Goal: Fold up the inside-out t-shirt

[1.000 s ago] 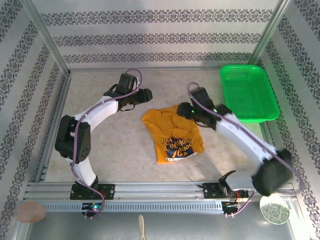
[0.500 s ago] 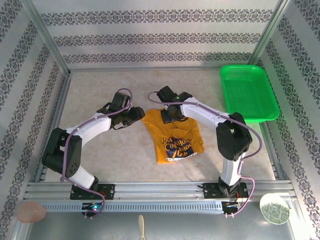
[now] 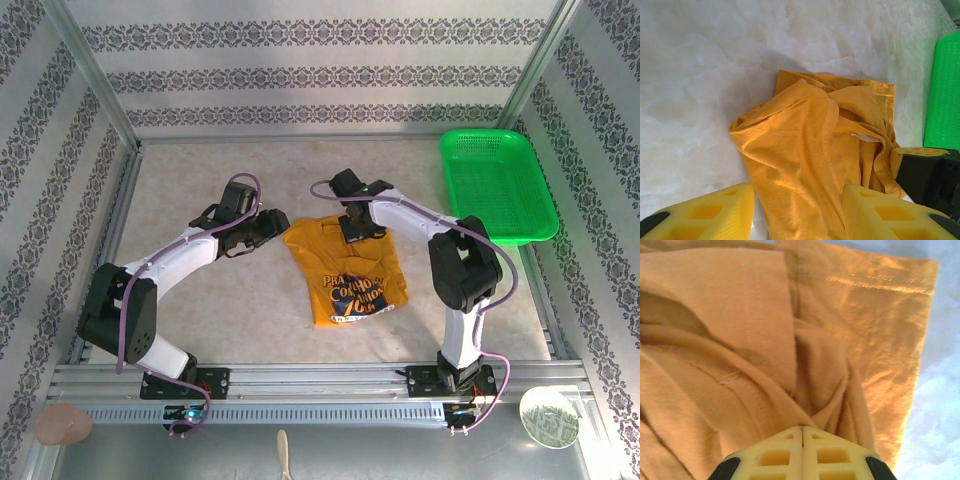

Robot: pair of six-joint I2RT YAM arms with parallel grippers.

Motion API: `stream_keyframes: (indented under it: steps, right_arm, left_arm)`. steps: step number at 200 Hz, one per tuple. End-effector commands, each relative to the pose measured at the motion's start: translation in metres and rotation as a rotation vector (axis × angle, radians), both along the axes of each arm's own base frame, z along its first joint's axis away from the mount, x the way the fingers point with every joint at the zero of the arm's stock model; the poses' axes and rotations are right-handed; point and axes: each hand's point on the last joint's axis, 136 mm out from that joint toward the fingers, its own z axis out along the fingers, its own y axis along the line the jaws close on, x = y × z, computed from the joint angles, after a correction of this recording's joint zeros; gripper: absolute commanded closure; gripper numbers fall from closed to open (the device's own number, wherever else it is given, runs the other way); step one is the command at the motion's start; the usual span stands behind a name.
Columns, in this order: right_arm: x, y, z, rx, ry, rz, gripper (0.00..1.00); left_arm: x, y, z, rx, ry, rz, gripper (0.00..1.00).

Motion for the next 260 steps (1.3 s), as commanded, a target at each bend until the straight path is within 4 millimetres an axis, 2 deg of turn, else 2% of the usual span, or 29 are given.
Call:
stream_keyframes:
  steps: [1, 29, 49, 66, 74, 80, 105, 142, 178, 196, 211, 224, 260]
  right_arm:
    - [0.009, -0.015, 0.028, 0.016, -0.077, -0.025, 1.00]
    - [0.023, -0.033, 0.049, 0.076, -0.128, -0.093, 1.00]
    - [0.022, -0.025, 0.056, 0.126, -0.133, -0.050, 1.00]
    - [0.012, -0.012, 0.056, 0.130, -0.123, 0.014, 0.59]
    - [0.006, -0.007, 0.051, 0.114, -0.113, 0.040, 0.49]
    - [0.002, -0.005, 0.048, 0.096, -0.105, 0.057, 0.46]
    - [-0.012, 0.003, 0.030, 0.013, -0.075, 0.126, 0.43]
    - [-0.027, 0.004, 0.007, -0.116, -0.036, 0.211, 0.43]
    - [-0.032, -0.005, -0.010, -0.209, -0.004, 0.246, 0.47]
    - [-0.031, -0.008, -0.014, -0.225, 0.000, 0.242, 0.63]
    - [-0.027, -0.011, -0.011, -0.224, -0.008, 0.227, 0.86]
    - [-0.023, -0.013, -0.005, -0.201, -0.020, 0.204, 0.96]
    - [-0.005, -0.021, 0.024, -0.031, -0.053, 0.084, 0.98]
  left_arm:
    - [0.000, -0.001, 0.008, 0.008, -0.033, -0.005, 0.51]
    - [0.002, -0.004, 0.004, 0.006, -0.031, -0.016, 0.51]
    - [0.002, -0.005, 0.001, 0.007, -0.025, -0.024, 0.51]
    - [0.002, -0.005, 0.001, 0.005, -0.028, -0.026, 0.51]
    - [0.002, -0.006, 0.001, 0.003, -0.027, -0.028, 0.51]
    - [0.003, -0.006, 0.000, 0.001, -0.025, -0.026, 0.51]
    - [0.003, -0.006, 0.001, -0.002, -0.027, -0.026, 0.51]
    - [0.002, -0.005, 0.001, -0.001, -0.029, -0.022, 0.51]
    - [0.002, -0.007, 0.000, -0.010, -0.030, -0.020, 0.51]
    - [0.002, -0.006, 0.000, -0.010, -0.028, -0.019, 0.51]
    - [0.002, -0.006, -0.001, -0.010, -0.027, -0.018, 0.51]
    - [0.002, -0.007, -0.001, -0.012, -0.028, -0.019, 0.51]
    - [0.001, -0.007, -0.003, -0.008, -0.027, -0.031, 0.51]
